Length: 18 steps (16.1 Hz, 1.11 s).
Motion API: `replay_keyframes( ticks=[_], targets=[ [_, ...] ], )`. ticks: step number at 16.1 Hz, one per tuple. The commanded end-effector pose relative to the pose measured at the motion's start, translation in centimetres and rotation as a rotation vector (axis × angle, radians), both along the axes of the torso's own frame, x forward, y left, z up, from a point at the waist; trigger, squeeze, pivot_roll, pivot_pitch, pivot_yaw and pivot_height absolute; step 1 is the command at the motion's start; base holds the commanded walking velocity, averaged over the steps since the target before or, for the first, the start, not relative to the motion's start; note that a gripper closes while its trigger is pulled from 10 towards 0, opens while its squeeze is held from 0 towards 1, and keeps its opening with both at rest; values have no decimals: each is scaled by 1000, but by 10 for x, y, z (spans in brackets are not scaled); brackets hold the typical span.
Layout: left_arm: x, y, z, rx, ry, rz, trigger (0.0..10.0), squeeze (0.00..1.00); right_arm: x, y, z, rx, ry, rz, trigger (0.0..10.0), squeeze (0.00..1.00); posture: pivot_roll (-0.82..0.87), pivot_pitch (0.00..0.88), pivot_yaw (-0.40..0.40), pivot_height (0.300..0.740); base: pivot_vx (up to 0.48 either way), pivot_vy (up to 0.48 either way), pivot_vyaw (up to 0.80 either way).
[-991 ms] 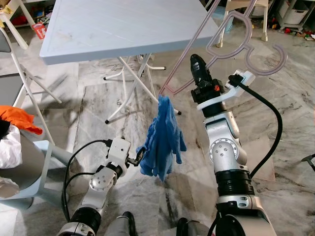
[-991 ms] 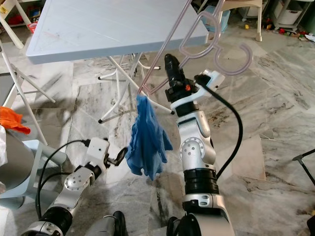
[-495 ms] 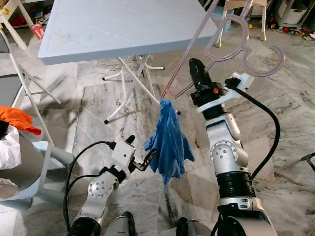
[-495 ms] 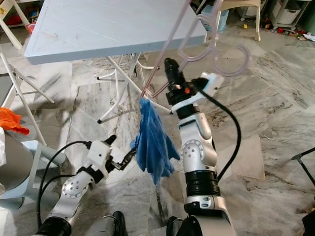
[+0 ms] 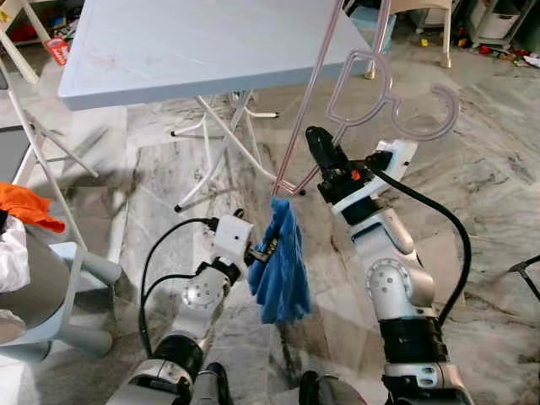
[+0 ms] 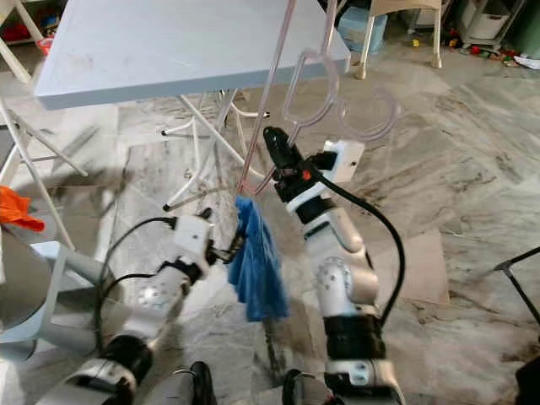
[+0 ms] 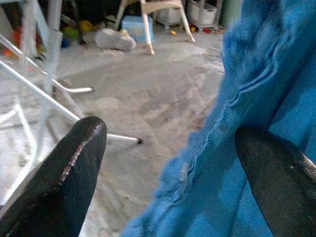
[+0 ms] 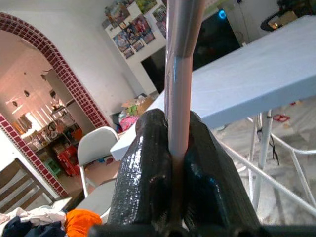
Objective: Hang hanger
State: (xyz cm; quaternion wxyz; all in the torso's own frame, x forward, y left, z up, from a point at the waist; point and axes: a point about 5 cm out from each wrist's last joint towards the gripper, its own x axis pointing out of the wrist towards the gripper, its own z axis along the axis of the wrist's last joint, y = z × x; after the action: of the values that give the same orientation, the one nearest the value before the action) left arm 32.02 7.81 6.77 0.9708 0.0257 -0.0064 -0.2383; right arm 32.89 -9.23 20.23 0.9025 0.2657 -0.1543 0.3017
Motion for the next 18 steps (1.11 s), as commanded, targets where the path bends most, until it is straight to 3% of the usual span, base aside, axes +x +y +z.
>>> replay_keyframes(
  ticks=[1,4,5,6,8,10,12,13,16,18],
  targets=[
    [-1,-6,-1,0,10,-28,10000,1000,-6,5,7,0,-20,22,10000,0,-128,219,-10,740,0,0,0],
    [0,-13,-5,14,40,-16,10000,1000,-12,7,12,0,-5,34,10000,0,-168,214,-6,740,0,0,0],
    [1,-13,-6,13,50,-10,10000,851,-13,8,14,-1,-1,44,10000,0,-176,214,-7,740,0,0,0],
    [3,-17,-4,-6,63,-1,10000,0,-16,11,18,-11,5,71,10000,0,-188,210,-11,740,0,0,0],
    [1,-37,1,-113,95,-132,10000,0,-20,11,20,-39,6,99,10000,0,-197,205,-9,740,0,0,0],
    [3,-34,4,-91,72,-111,10000,0,-18,7,17,-46,21,78,10000,0,-192,202,-2,740,0,0,0],
    [4,-18,-1,-84,79,-73,10000,0,-17,4,15,-56,31,59,10000,0,-181,202,4,740,0,0,0],
    [3,-11,-3,-99,85,-72,10000,1000,-17,4,15,-60,31,54,10000,0,-175,204,6,740,0,0,0],
    [-6,3,-8,-107,78,-139,10000,1000,-13,3,15,-70,30,40,10000,0,-153,205,8,740,0,0,0],
    [-11,3,-12,-117,88,-175,10000,1000,-11,3,15,-71,26,34,10000,0,-150,206,7,740,0,0,0]
  ],
)
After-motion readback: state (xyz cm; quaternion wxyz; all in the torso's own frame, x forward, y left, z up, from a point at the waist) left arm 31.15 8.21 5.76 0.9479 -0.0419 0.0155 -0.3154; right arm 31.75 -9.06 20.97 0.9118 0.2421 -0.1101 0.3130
